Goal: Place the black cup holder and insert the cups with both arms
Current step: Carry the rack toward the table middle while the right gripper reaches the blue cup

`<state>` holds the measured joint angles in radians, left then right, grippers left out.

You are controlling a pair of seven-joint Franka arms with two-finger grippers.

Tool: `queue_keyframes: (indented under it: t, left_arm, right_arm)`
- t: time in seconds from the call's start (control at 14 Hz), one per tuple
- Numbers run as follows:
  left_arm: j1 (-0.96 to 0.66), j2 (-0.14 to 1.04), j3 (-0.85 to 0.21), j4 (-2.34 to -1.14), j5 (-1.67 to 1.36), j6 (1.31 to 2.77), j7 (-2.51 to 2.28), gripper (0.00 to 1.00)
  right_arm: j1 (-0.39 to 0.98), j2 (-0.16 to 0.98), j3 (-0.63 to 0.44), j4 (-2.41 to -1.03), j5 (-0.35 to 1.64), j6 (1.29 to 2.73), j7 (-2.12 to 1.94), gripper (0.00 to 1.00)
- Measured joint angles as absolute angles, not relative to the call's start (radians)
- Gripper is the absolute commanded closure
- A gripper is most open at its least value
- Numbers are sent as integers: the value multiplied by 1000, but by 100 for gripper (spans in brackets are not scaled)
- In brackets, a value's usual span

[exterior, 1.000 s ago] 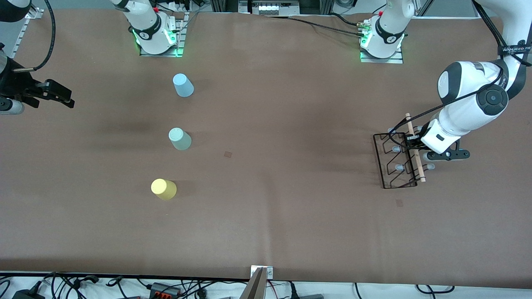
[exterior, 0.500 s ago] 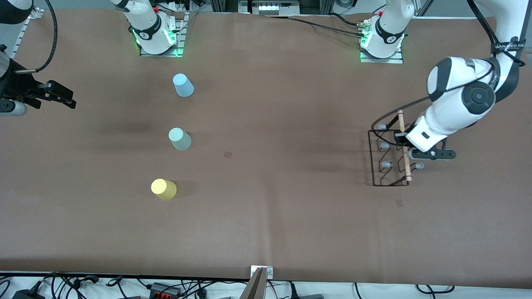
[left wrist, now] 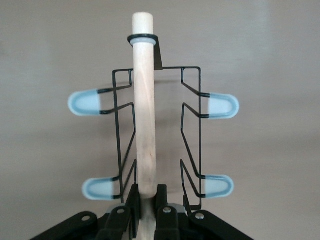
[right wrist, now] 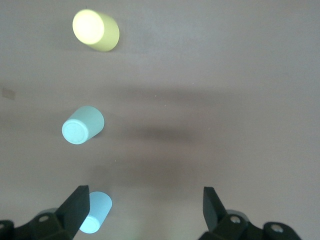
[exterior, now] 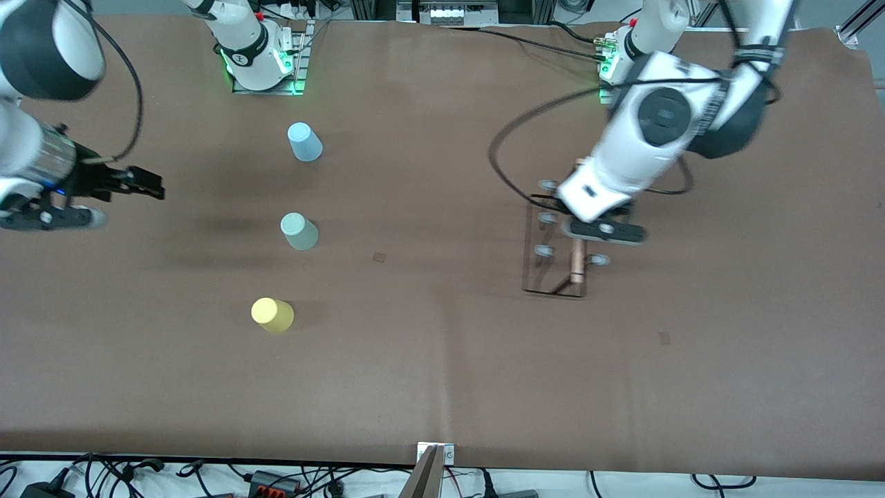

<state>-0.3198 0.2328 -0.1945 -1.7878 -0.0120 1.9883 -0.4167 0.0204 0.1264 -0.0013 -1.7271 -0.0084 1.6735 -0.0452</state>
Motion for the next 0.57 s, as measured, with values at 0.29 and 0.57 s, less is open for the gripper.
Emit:
queue_keyframes:
  t: [0.29, 0.57]
  left_arm:
    - [-451, 379, -195, -1605, -70, 1989, -599, 100]
    - [-557, 522, -194, -1460, -78, 1995, -686, 100]
  right_arm:
    - [77, 204, 0, -1729, -6, 1691, 8, 0]
    - [157, 268, 2, -1741, 21, 1757, 89, 0]
